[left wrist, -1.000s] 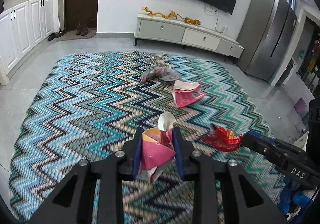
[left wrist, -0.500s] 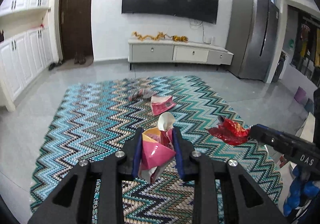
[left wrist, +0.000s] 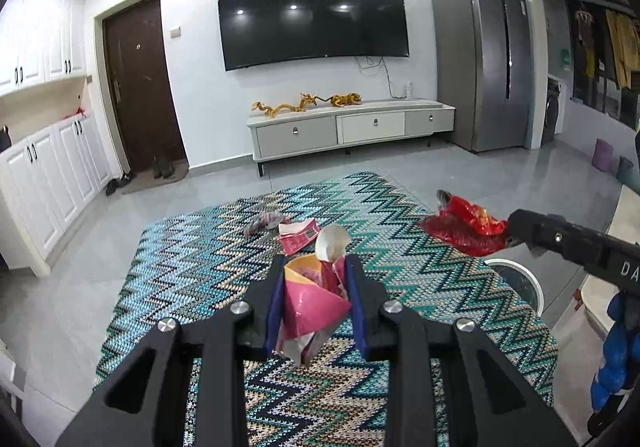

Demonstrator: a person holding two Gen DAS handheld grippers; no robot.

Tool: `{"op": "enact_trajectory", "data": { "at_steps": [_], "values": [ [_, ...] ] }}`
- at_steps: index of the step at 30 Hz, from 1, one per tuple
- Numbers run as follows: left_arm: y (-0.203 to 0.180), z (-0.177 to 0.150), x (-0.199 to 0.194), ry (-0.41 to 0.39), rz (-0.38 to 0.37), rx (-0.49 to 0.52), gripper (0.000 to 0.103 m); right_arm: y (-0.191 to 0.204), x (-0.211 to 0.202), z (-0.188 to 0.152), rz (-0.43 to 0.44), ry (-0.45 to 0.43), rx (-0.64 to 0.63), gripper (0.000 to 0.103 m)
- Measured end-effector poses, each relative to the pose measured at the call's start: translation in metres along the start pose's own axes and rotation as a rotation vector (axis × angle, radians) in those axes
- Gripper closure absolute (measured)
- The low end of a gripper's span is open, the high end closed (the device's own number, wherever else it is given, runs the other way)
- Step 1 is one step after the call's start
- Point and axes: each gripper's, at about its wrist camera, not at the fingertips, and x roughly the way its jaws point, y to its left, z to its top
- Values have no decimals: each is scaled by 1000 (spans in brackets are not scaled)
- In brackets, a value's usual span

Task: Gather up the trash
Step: 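Carry the pink wrapper and red-white snack bag to the bin and release both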

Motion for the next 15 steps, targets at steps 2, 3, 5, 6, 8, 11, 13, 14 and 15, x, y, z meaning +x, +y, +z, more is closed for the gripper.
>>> {"op": "enact_trajectory", "data": {
  "at_steps": [2,3,5,6,8,11,13,14,15],
  "values": [
    [-10,4,0,-1,8,23,76,-6,-5,1,-5,-13,7,75],
    [-15,5,0,-1,9,33,76,-10,-7,1,-8,-21,9,75],
    [-25,8,2,3,11,55,76,-19,-12,3,-10,-37,21,75],
    [-31,10,3,4,13,67,76,-24,-14,4,-13,-45,28,75],
    [-42,14,8,9,12,90,76,-37,-18,5,-26,-63,44,75],
    [-62,17,16,18,3,126,76,-54,-23,7,-39,-80,72,75],
    [-75,19,22,25,-7,147,76,-68,-28,9,-57,-94,88,75],
    [-83,20,26,29,-12,158,76,-73,-30,10,-64,-101,96,75],
    [-90,21,29,32,-19,172,76,-80,-33,10,-72,-109,103,75]
  ]
}}
